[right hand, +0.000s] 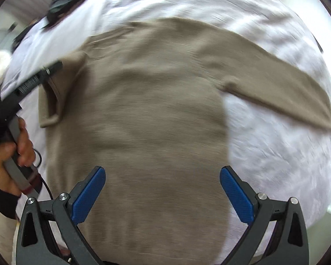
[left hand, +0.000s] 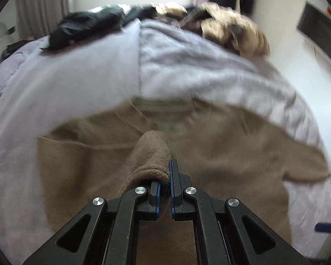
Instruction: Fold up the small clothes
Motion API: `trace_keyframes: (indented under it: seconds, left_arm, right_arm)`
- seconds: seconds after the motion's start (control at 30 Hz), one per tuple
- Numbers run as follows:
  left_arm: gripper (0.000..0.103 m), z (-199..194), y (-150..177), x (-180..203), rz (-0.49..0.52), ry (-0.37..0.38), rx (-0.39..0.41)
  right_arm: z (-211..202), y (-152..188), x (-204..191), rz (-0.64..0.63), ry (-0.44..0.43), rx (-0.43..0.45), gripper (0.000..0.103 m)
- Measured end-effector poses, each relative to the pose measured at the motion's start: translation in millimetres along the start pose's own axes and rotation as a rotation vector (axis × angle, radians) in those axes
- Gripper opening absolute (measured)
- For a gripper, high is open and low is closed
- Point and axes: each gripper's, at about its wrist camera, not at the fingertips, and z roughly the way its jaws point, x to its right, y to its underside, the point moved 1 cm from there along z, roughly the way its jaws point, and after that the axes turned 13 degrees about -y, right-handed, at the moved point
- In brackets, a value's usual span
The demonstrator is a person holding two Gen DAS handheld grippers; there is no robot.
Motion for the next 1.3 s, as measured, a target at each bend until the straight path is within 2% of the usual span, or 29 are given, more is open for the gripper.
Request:
trace_keyframes:
  seconds: [0.07,0.13,0.17,0.2,0.23,0.27,0.33,0.4,0.47,0.5,0.57,0.6,0.67,0.7,0.73,0.77,0.87,0.97,1.03,1.1,1.2,1.23,1.27,1.3]
  left_arm:
    - [0.007,8,11,5,0.026,0.032,-0.057]
    - [0.011,1,16,10,0.032,0.021,-0.069]
    - [0.039,-4,17,3,0.037,0.007,-0.074]
    - [0.058,-12,19,-6,0.027,-0.004,-0.066]
    - [0.092,-25,20,-22,-0.005,-0.026,-0.032]
    - [0.098,-39,24,-42,-0.033,-0.056,0.014]
    - [0.098,-50,21,-69,-0.056,-0.103,0.052]
    - [0.098,-48,16,-104,-0.09,-0.162,0.037]
    - [0.098,-31,13,-136,-0.131,-0.196,-0.021]
    - [0.098,-17,13,-152,-0.16,-0.217,-0.069]
    - [0.098,8,14,-178,-0.213,-0.225,-0.153]
    - [0.098,19,15,-188,-0.237,-0.231,-0.184]
    - [0.098,33,17,-196,-0.25,-0.247,-0.208]
    - [0.098,39,17,-196,-0.246,-0.253,-0.214]
    - [0.098,44,17,-195,-0.241,-0.258,-0.22]
    - [0.098,49,17,-193,-0.239,-0.26,-0.227]
    - [0.098,60,14,-190,-0.246,-0.233,-0.239]
    - [0.098,71,9,-187,-0.235,-0.206,-0.262]
    - [0.098,77,7,-182,-0.229,-0.191,-0.272]
    - [0.098,85,4,-178,-0.235,-0.176,-0.293]
    - [0.097,94,4,-174,-0.244,-0.188,-0.313]
    - [0.08,95,3,-173,-0.245,-0.197,-0.313]
    - [0.054,93,2,-172,-0.244,-0.204,-0.304]
    - [0.042,90,-1,-172,-0.248,-0.187,-0.294]
  right_arm:
    - [3,1,11,0.032,0.006,-0.005,0.103]
    - [8,0,15,0.046,0.01,-0.015,0.103]
    - [11,-2,12,0.041,0.01,-0.019,0.103]
    - [14,-6,6,0.025,0.007,-0.02,0.103]
    - [19,-12,-4,-0.01,0.005,-0.015,0.103]
    - [22,-17,-13,-0.053,0.006,-0.006,0.103]
    - [31,-31,-50,-0.196,0.018,0.012,0.103]
    - [46,-44,-97,-0.395,0.046,0.027,0.103]
    - [65,-49,-136,-0.591,0.113,0.047,0.103]
    - [82,-50,-159,-0.73,0.181,0.058,0.103]
    - [108,-51,-184,-0.897,0.277,0.062,0.102]
    - [123,-51,-194,-0.975,0.33,0.062,0.098]
    - [144,-55,-206,-1.072,0.411,0.076,0.082]
    - [150,-62,-210,-1.077,0.419,0.076,0.052]
    - [150,-73,-209,-1.035,0.385,0.065,0.016]
    - [143,-87,-204,-0.938,0.314,0.07,0.014]
    - [108,-130,-154,-0.516,0.052,0.151,0.014]
    - [94,-149,-59,-0.019,-0.206,0.194,0.015]
    - [101,-145,-6,0.213,-0.32,0.175,0.029]
    - [102,-140,21,0.311,-0.36,0.18,0.044]
    - [101,-135,33,0.385,-0.429,0.214,0.047]
    - [104,-137,34,0.404,-0.433,0.21,0.047]
    - [106,-141,35,0.413,-0.438,0.2,0.046]
    - [107,-146,32,0.408,-0.447,0.194,0.031]
